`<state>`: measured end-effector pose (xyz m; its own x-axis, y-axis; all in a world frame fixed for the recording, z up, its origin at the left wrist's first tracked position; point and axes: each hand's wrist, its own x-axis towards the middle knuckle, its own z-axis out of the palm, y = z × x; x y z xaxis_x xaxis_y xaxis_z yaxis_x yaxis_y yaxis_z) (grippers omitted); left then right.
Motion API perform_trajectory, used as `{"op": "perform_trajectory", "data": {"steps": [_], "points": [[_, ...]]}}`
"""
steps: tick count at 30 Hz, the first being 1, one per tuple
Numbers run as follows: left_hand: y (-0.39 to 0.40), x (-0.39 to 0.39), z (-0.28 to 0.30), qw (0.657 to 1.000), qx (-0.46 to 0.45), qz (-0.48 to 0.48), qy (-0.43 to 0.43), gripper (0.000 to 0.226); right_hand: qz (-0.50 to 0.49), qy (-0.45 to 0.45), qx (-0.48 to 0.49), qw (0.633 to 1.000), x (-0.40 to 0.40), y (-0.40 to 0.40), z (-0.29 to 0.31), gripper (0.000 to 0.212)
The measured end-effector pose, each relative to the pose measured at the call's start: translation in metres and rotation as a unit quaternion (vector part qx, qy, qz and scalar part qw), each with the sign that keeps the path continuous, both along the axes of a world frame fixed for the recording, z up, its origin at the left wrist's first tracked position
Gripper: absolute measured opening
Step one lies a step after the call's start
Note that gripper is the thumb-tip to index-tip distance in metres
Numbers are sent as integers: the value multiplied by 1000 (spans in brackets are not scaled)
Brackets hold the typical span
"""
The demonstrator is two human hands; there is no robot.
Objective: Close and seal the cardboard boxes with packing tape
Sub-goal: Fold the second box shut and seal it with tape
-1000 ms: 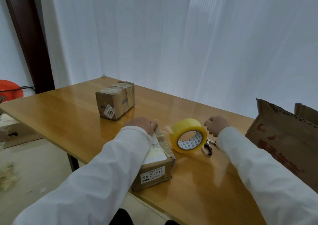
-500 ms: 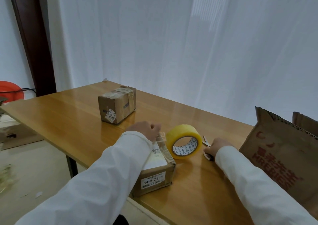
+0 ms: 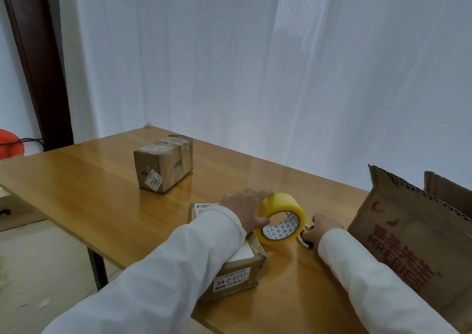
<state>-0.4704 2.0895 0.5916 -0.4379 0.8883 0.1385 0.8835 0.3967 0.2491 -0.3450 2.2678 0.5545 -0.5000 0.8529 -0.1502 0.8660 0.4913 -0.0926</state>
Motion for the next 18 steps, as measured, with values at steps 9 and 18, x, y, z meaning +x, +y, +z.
{"op": "perform_trajectory", "data": {"steps": [9, 18], "points": [[5, -2, -7, 988, 85, 126, -24, 87, -114, 435, -323, 833, 4, 5, 28, 17], [5, 2, -5, 982, 137, 121, -47, 96, 91, 368, -551, 743, 29, -39, 95, 88]]}}
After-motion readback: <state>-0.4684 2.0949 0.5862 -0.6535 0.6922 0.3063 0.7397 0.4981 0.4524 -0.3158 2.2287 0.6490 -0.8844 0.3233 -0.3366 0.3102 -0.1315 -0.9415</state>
